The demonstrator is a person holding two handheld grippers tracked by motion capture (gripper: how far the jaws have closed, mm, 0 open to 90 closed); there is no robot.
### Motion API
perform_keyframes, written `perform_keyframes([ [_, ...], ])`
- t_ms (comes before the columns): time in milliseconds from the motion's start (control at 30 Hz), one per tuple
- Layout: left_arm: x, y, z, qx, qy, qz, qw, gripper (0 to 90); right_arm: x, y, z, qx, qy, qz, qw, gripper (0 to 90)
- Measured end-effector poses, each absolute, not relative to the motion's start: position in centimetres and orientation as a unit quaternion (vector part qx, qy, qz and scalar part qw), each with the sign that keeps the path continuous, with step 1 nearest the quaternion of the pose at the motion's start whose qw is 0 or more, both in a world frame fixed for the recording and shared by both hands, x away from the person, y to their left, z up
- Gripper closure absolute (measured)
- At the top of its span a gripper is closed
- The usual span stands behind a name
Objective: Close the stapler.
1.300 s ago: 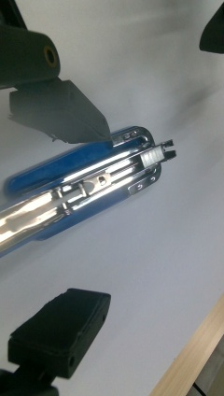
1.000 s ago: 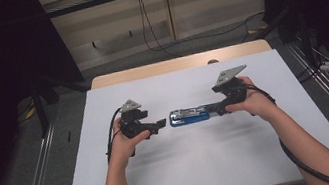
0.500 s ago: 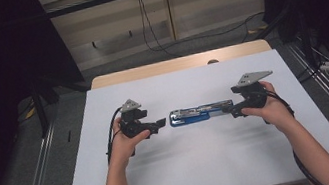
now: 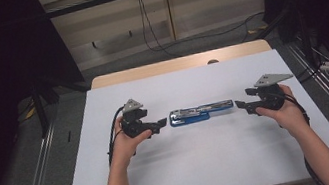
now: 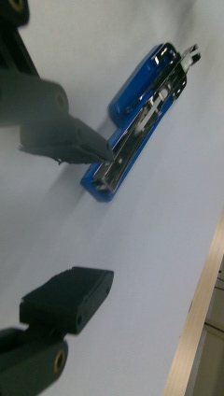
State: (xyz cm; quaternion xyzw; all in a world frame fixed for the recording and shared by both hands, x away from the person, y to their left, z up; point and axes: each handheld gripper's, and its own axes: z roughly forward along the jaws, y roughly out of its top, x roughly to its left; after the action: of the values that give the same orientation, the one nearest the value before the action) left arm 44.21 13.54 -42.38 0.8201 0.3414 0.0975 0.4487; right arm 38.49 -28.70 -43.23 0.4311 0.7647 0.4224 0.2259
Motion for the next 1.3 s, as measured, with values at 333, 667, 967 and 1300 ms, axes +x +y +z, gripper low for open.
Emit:
perform_keyframes([
  [333,44.1,12.9,-42.7,0.826,0.334,0.108,0.441,13.5,38.7,-29.3,-44.7,0.437,0.778,0.394,0.219,82.9],
  [667,44.0,12.6,-42.8,0.821,0.335,0.112,0.449,41.9,39.4,-28.2,-45.9,0.431,0.793,0.378,0.206,89.2],
  [967,43.7,11.4,-43.6,0.829,0.311,0.101,0.453,77.1,39.6,-28.1,-46.1,0.435,0.793,0.378,0.200,90.0],
  [1300,43.5,10.2,-44.6,0.839,0.301,0.092,0.443,90.0,39.8,-27.9,-46.1,0.432,0.795,0.378,0.194,90.0],
])
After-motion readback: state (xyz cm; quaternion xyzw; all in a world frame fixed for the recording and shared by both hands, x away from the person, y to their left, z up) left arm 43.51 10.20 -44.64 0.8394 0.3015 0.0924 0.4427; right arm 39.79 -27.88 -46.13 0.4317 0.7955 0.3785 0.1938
